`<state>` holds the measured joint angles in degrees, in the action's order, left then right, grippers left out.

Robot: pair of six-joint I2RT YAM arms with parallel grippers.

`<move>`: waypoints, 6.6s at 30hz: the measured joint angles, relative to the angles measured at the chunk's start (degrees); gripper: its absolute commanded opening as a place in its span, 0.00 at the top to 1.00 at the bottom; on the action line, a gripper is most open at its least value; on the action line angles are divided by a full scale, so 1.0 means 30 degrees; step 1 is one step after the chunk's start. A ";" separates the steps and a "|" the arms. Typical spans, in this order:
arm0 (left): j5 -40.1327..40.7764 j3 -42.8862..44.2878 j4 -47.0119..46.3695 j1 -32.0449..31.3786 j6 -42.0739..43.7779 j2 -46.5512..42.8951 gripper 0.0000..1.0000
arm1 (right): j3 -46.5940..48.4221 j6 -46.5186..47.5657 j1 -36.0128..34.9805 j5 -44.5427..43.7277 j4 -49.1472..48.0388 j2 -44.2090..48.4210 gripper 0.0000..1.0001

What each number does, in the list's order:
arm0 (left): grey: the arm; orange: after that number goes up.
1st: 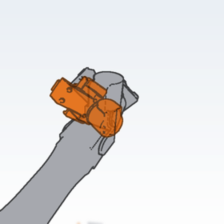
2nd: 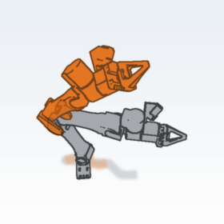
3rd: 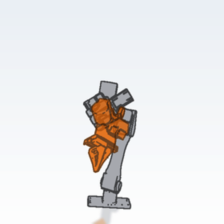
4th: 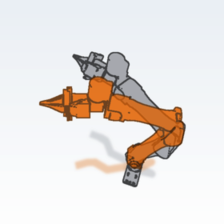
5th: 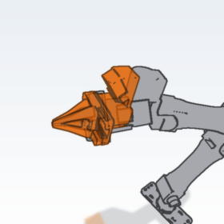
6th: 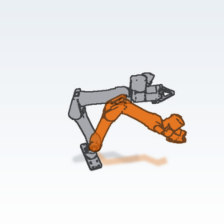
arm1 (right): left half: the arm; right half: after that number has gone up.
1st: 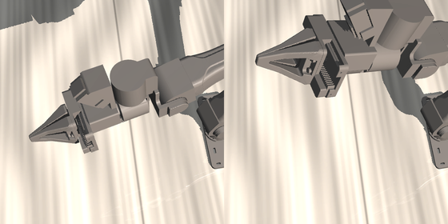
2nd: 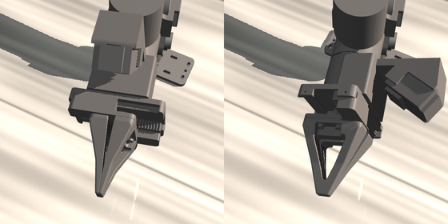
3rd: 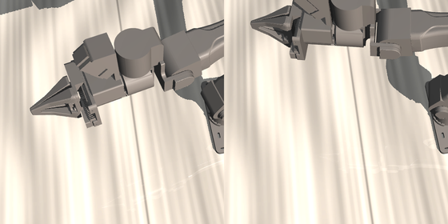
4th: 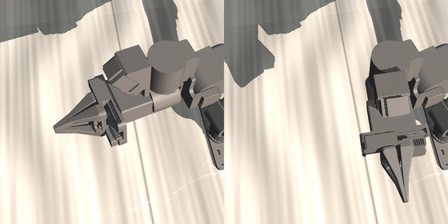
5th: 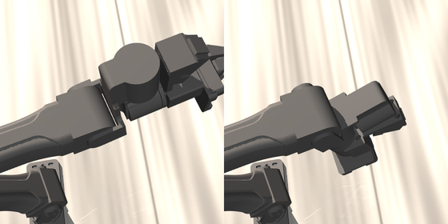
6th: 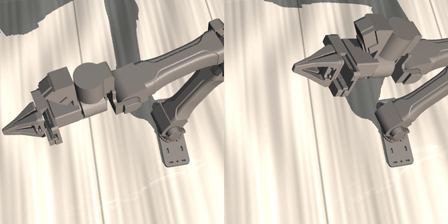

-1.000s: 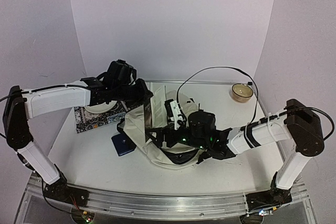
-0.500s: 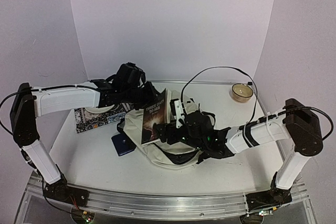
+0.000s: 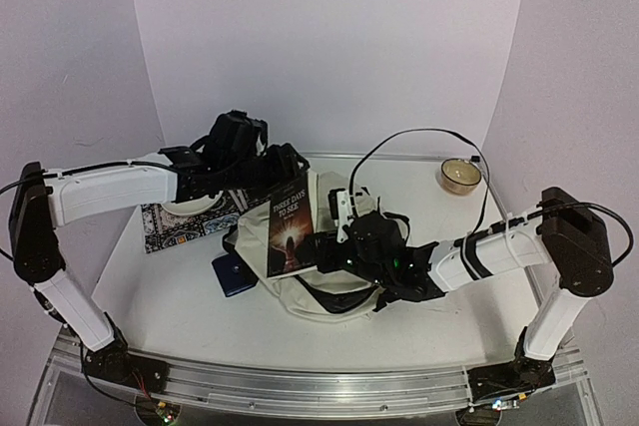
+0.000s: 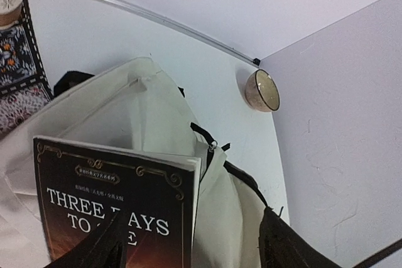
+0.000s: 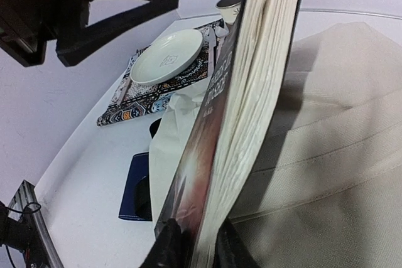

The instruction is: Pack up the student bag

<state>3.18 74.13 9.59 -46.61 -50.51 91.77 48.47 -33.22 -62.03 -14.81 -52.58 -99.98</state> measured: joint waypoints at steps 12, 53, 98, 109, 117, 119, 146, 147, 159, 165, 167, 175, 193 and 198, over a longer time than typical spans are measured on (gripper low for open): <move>0.1129 -0.2903 -0.0214 0.0007 0.6561 -0.3924 0.16 | -0.0175 -0.2466 0.2540 0.3393 0.1500 0.2399 1.00; 0.6775 0.4334 0.1430 -1.0022 1.6944 0.6858 0.11 | -0.0109 -0.2022 0.7420 -0.1874 1.7346 1.5471 1.00; 1.1899 0.9949 0.3623 -0.4575 1.8747 0.7729 1.00 | -0.3917 -0.7390 0.7420 0.6053 1.5394 1.7308 1.00; 1.1270 1.0556 0.3671 -0.4073 1.8138 0.8473 1.00 | -0.4970 -0.9605 0.7420 0.9010 1.1677 1.5096 1.00; 0.9968 1.0019 0.3533 -0.4096 1.7196 0.8026 1.00 | -0.5005 -1.0375 0.7420 1.0267 1.0242 1.2837 1.00; 0.9470 0.9512 0.3294 -0.4095 1.7002 0.7611 1.00 | -0.4987 -1.0389 0.7420 1.0418 1.0002 1.2341 1.00; 0.6099 0.4205 0.1273 -0.4051 1.6389 0.2540 1.00 | 0.2231 -0.5435 0.7718 1.1932 1.3984 0.4067 0.97; 0.5896 0.4118 0.1165 -0.4051 1.6411 0.2512 1.00 | 0.2248 -0.5302 0.7759 1.1885 1.4091 0.3873 0.97; 0.4473 0.2311 0.0099 -0.4051 1.6331 0.1335 1.00 | 0.5422 -0.2093 0.8248 0.9229 1.6837 0.2001 0.62; 0.4535 0.2243 0.0118 -0.4051 1.6106 0.1304 1.00 | 0.4974 -0.0919 0.8399 0.8040 1.6925 0.2413 0.40; 0.4577 0.2243 0.0121 -0.4051 1.5951 0.1304 1.00 | 0.4144 -0.0618 0.8394 0.7673 1.6995 0.3333 0.39; 0.4718 0.2243 0.0096 -0.4051 1.5589 0.1462 1.00 | 0.1671 -0.0092 0.6211 0.5706 1.7423 0.8652 0.42; 0.4671 0.2363 -0.0170 -0.4051 1.5403 0.1726 1.00 | -0.1049 -0.1024 0.1824 0.1345 1.4672 0.6154 0.64; 0.4345 0.2433 -0.0202 -0.4045 1.5871 0.1726 1.00 | -0.1025 -0.0887 0.2211 -0.1012 1.4415 0.6040 0.67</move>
<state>16.21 81.43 8.99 -58.74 -2.89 96.95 45.39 -35.88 -55.39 -17.85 -9.34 -81.87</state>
